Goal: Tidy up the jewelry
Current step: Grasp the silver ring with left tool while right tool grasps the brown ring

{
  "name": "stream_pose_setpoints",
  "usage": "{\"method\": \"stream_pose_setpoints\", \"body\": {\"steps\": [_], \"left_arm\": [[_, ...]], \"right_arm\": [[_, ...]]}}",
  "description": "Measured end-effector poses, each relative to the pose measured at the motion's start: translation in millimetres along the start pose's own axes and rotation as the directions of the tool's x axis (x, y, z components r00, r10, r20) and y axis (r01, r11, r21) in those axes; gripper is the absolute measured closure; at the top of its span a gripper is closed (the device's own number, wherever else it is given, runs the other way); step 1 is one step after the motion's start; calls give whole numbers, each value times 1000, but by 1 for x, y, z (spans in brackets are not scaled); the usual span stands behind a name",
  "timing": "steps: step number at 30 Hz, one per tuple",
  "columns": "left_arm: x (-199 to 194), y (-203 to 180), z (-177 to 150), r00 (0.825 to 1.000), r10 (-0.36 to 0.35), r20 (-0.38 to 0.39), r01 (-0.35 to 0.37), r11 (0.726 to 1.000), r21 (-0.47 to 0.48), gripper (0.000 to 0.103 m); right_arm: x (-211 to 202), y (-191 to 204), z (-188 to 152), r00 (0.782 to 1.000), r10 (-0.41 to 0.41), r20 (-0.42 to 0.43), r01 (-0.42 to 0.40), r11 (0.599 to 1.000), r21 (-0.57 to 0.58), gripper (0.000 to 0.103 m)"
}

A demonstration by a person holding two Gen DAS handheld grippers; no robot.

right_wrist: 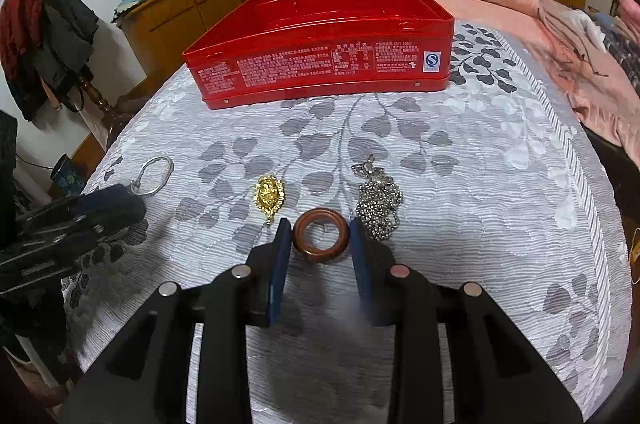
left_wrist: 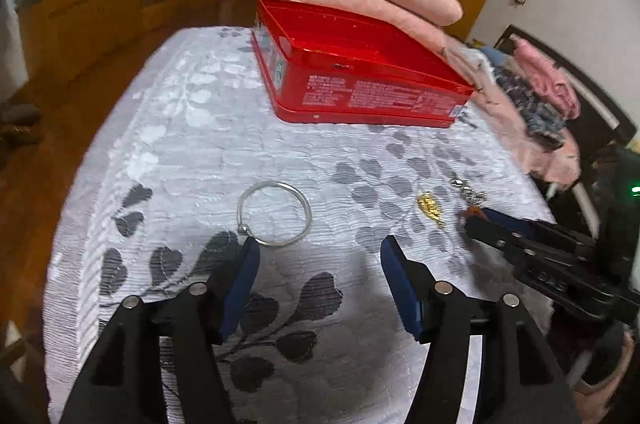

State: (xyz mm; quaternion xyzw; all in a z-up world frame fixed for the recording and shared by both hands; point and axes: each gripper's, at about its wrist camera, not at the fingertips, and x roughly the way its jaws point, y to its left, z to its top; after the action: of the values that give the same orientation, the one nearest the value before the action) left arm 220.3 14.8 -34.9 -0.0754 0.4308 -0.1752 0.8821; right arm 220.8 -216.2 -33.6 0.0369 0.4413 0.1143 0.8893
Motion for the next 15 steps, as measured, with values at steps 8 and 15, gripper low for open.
{"method": "stream_pose_setpoints", "body": {"steps": [8, 15], "left_arm": [[8, 4, 8, 990, 142, 13, -142, 990, 9, 40], [29, -2, 14, 977, 213, -26, -211, 975, 69, 33]], "right_arm": [[5, -1, 1, 1000, 10, -5, -10, 1000, 2, 74], [5, 0, 0, 1000, 8, -4, -8, 1000, 2, 74]]}}
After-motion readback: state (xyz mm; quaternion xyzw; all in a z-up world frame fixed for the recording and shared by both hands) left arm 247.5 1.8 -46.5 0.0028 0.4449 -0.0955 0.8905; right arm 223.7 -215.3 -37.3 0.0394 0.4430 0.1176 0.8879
